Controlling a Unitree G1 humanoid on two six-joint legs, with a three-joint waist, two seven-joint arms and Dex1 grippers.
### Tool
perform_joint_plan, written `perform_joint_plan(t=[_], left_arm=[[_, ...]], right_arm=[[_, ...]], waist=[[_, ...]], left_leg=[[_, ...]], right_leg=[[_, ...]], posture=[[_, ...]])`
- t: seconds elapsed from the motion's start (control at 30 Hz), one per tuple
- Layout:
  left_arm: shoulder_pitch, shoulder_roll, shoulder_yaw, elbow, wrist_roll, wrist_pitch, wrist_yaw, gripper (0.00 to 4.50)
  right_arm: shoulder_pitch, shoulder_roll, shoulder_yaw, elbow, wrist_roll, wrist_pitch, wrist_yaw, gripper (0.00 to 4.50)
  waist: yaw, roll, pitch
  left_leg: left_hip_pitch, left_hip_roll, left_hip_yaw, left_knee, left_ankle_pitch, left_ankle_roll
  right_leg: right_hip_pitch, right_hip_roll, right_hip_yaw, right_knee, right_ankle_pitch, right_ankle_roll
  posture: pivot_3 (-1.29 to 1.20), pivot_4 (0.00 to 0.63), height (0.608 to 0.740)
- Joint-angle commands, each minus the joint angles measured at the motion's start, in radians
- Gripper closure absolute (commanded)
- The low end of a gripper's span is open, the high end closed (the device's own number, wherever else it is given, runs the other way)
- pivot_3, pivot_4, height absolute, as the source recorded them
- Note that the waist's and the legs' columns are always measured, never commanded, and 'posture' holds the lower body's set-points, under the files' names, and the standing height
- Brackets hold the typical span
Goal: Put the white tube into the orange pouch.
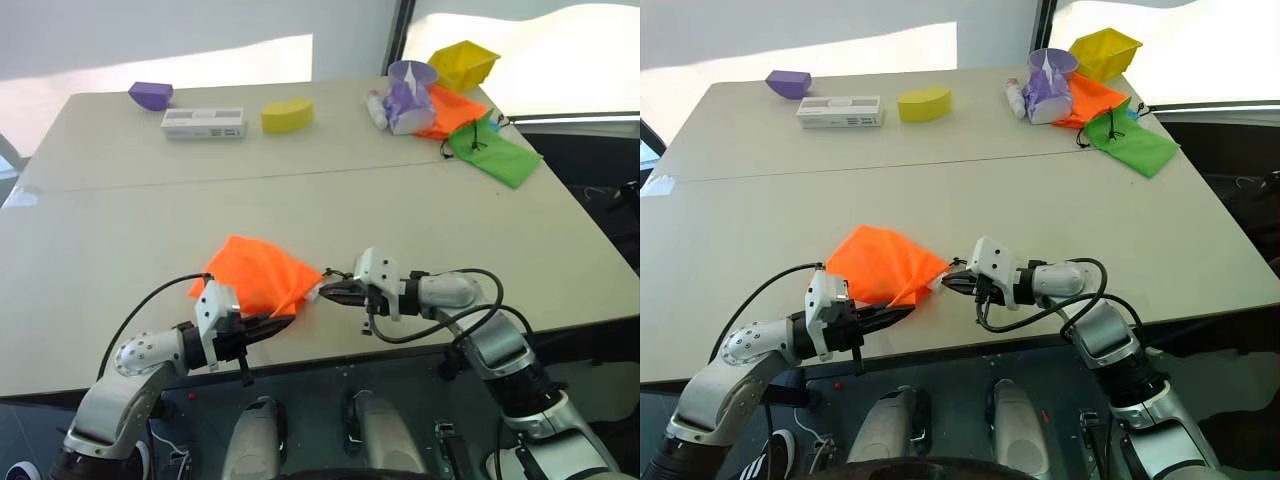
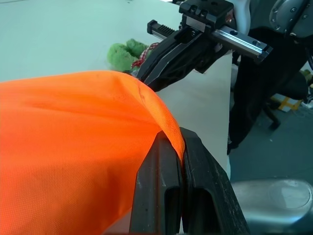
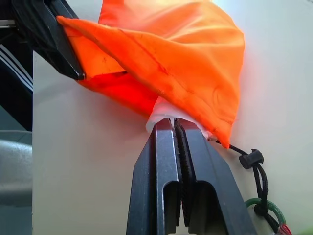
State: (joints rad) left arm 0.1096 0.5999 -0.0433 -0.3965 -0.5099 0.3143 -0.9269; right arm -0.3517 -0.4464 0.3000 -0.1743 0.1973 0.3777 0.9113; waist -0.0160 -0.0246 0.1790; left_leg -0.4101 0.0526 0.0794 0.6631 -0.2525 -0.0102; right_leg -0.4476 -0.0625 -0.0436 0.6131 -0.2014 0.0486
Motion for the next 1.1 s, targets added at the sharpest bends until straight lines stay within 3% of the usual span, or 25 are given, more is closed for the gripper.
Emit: perform_joint_plan(t=[0.03, 0.23, 0.53, 0.67, 0.87, 1.1], left_arm=[[0.013, 0.014, 0.017, -0.034, -0.009, -0.007, -0.013, 4.50], [0.012, 0.009, 0.024, -0.023, 0.002, -0.027, -0.008, 4.50], [-0.001, -0.005, 0.015, -0.017, 0.010, -0.036, -0.006, 4.50], [0.003, -0.008, 0.009, -0.021, 0.013, -0.039, -0.007, 4.50], [0.015, -0.008, 0.013, -0.031, 0.014, -0.037, -0.009, 4.50], [0.038, 0.001, 0.015, -0.037, 0.018, -0.041, -0.016, 4.50]], right_arm=[[-0.012, -0.019, 0.022, -0.015, -0.054, -0.043, -0.012, 4.40], [0.018, -0.120, -0.012, -0.047, -0.040, -0.070, 0.062, 4.40], [0.030, -0.134, 0.006, -0.019, -0.066, -0.096, 0.063, 4.40], [0.025, 0.001, 0.066, 0.051, -0.110, -0.135, -0.033, 4.40], [-0.007, 0.134, 0.030, 0.073, -0.080, -0.111, -0.119, 4.40], [0.009, 0.122, 0.031, 0.062, -0.086, -0.147, -0.111, 4.40]], waist=[[0.002, 0.001, 0.001], [0.005, 0.001, 0.001], [0.004, 0.001, 0.001], [-0.002, 0.001, 0.001], [0.002, 0.001, 0.001], [0.002, 0.002, 0.001]], left_leg=[[0.000, 0.000, 0.000, 0.000, 0.000, -0.001], [-0.002, -0.001, 0.001, -0.001, 0.001, 0.002], [-0.002, -0.001, 0.000, -0.001, 0.001, 0.002], [-0.002, -0.001, 0.000, -0.002, 0.001, 0.002], [-0.002, 0.000, 0.001, -0.002, 0.001, 0.002], [-0.004, 0.000, 0.001, -0.002, 0.001, 0.002]], right_leg=[[0.000, 0.000, 0.000, 0.000, 0.000, 0.000], [-0.001, -0.003, 0.000, -0.001, -0.001, 0.001], [-0.002, 0.000, -0.001, 0.000, -0.001, 0.001], [-0.002, 0.000, 0.000, -0.001, -0.001, 0.001], [-0.003, -0.001, 0.000, 0.000, 0.000, 0.000], [-0.004, -0.002, 0.000, 0.000, 0.000, 0.000]], posture=[[0.00, 0.150, 0.740], [0.00, 0.150, 0.740], [0.00, 0.150, 0.740], [0.00, 0.150, 0.740], [0.00, 0.150, 0.740], [0.00, 0.150, 0.740]])
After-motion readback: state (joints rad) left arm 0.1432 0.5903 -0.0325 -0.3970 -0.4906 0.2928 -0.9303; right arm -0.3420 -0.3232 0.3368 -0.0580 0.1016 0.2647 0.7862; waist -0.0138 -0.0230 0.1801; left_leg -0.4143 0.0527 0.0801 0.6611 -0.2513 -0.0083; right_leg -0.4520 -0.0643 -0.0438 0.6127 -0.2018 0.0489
